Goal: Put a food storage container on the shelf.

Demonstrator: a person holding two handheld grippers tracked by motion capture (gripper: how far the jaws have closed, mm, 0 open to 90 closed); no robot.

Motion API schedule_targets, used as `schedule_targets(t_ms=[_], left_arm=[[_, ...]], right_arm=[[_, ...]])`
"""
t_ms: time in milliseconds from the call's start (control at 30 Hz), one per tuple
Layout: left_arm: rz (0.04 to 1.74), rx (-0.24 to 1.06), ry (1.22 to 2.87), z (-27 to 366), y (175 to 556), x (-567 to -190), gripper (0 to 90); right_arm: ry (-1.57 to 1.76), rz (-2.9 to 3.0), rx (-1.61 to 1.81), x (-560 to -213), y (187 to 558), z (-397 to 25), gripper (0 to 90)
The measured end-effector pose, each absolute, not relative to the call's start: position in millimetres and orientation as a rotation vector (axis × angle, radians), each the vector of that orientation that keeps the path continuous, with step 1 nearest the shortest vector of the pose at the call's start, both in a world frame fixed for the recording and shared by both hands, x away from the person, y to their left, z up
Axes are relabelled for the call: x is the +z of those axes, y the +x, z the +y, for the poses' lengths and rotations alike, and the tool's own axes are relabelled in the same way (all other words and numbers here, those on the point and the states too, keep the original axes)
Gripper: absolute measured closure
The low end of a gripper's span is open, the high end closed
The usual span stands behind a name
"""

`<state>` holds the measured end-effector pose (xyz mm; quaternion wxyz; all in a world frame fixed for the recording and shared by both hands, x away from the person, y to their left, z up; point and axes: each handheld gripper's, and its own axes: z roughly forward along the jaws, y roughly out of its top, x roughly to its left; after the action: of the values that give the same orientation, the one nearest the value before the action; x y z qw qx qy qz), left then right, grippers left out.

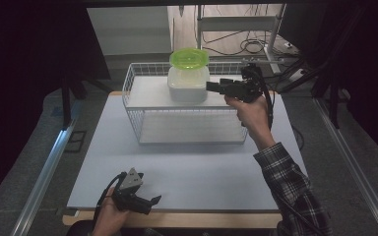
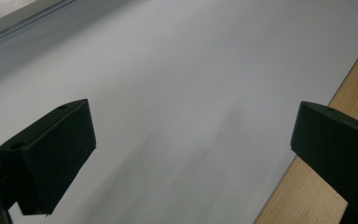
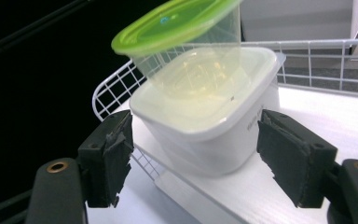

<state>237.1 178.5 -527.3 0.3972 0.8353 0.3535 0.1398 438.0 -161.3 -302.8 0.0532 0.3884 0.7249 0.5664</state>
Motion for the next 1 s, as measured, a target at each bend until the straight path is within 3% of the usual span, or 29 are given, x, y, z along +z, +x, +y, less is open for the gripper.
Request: schedule_targets(t_ms=[1000], left_arm=[[0.9,0.381,2.091,179.9,235.0,-523.3,0.8]], right_arm=[[1.007,2.251,1.576,-346.7,386.6,-171.1,11.5]])
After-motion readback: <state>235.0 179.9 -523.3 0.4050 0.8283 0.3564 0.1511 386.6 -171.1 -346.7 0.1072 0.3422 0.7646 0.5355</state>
